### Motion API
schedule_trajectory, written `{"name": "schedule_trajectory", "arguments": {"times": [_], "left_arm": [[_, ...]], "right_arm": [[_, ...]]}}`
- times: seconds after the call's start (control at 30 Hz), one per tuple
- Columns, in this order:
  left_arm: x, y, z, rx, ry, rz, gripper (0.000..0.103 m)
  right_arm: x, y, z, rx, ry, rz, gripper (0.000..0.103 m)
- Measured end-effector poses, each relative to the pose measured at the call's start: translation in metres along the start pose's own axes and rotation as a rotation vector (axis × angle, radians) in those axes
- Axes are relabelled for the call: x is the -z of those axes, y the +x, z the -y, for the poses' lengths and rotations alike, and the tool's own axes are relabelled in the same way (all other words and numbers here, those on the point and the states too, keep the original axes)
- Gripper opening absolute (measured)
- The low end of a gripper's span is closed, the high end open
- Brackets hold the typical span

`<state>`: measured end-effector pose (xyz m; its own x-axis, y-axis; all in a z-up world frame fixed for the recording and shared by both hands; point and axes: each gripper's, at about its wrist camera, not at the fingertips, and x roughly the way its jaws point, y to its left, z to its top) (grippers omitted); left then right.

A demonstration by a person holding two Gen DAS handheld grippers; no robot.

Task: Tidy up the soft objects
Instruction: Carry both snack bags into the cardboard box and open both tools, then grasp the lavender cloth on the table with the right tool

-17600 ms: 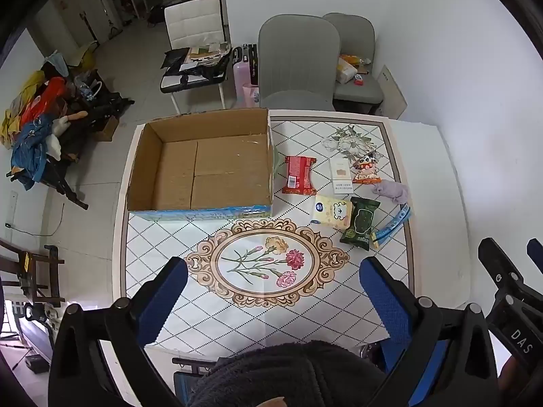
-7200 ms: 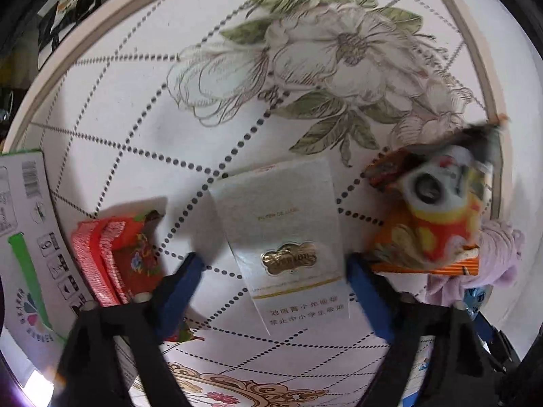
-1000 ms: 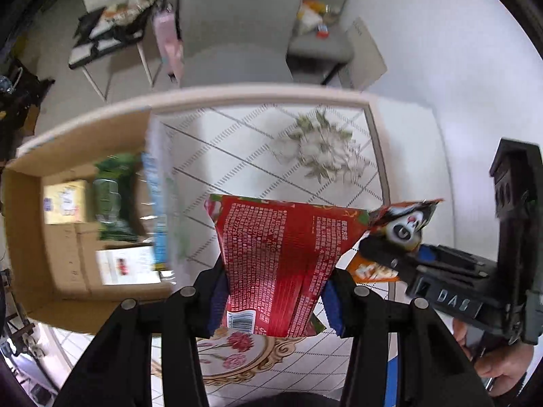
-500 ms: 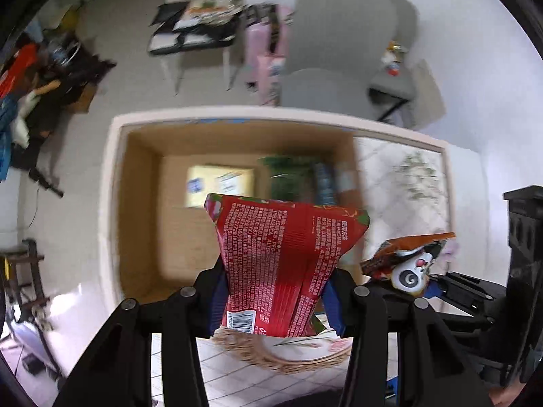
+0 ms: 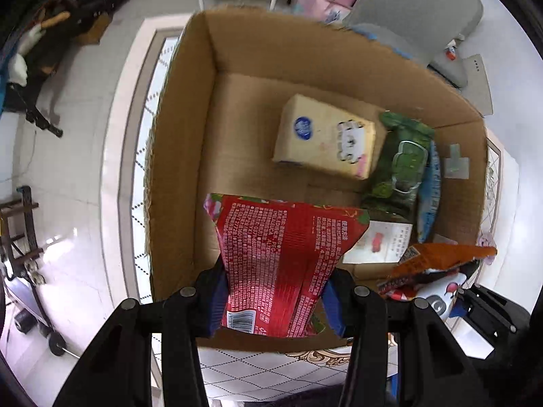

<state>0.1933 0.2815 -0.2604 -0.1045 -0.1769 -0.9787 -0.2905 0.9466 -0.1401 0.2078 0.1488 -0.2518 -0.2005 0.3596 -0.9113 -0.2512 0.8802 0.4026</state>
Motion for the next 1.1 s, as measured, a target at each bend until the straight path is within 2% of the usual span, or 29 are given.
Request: {"name": "schedule_trajectory", "arguments": {"times": [0.07,0.13,0.17,0.23,0.27,0.33,0.4,0.5,0.77,0.97,1.03,1.07,1.1], "left_arm": [[-0.003,0.009,-0.004,0.013,-0.003,-0.032,0.046],[-0.004,0.015,-0.01,0.018,-0.034,-0.057,0.046],[-0.004,0.018,-0.014,0.04,-0.055,-0.069,0.046],[-0.006,0.02,-0.016,0.066,-0.068,-0.082,0.046],[-0.005,0.019,-0.016,0.064,-0.07,-0.075,0.046],[-0.003,0.015,-0.015,0.032,-0.047,-0.057,0.052],[0.0,0.008,-0.01,0.0,-0.017,-0.03,0.063],[0.006,-0.005,-0.006,-0.033,0.009,0.008,0.063],[0.029,-0.042,0.0,-0.06,0.029,0.116,0.063],[0.053,-0.06,0.014,-0.075,0.052,0.183,0.064],[0.062,-0.065,0.02,-0.096,0.061,0.206,0.074],[0.066,-0.068,0.022,-0.115,0.062,0.221,0.09],[0.068,-0.07,0.024,-0.125,0.06,0.238,0.098]], "right_arm": [[-0.004,0.007,0.001,0.002,0.003,-0.005,0.045],[-0.007,0.016,0.002,-0.008,0.002,-0.039,0.05],[-0.008,0.02,0.003,-0.019,0.003,-0.045,0.055],[-0.009,0.023,0.002,-0.004,-0.004,-0.038,0.08],[-0.009,0.024,0.002,0.007,-0.006,-0.034,0.083],[-0.008,0.022,0.003,0.023,-0.006,-0.024,0.083],[-0.007,0.021,0.006,0.04,-0.001,-0.021,0.083],[-0.003,0.013,0.01,0.081,0.005,-0.006,0.083],[0.025,-0.021,0.023,0.186,0.035,0.045,0.086],[0.049,-0.047,0.024,0.231,0.028,0.102,0.086],[0.055,-0.056,0.022,0.243,0.02,0.122,0.088],[0.059,-0.061,0.022,0.24,0.016,0.134,0.09],[0.062,-0.064,0.02,0.246,0.008,0.145,0.095]]}}
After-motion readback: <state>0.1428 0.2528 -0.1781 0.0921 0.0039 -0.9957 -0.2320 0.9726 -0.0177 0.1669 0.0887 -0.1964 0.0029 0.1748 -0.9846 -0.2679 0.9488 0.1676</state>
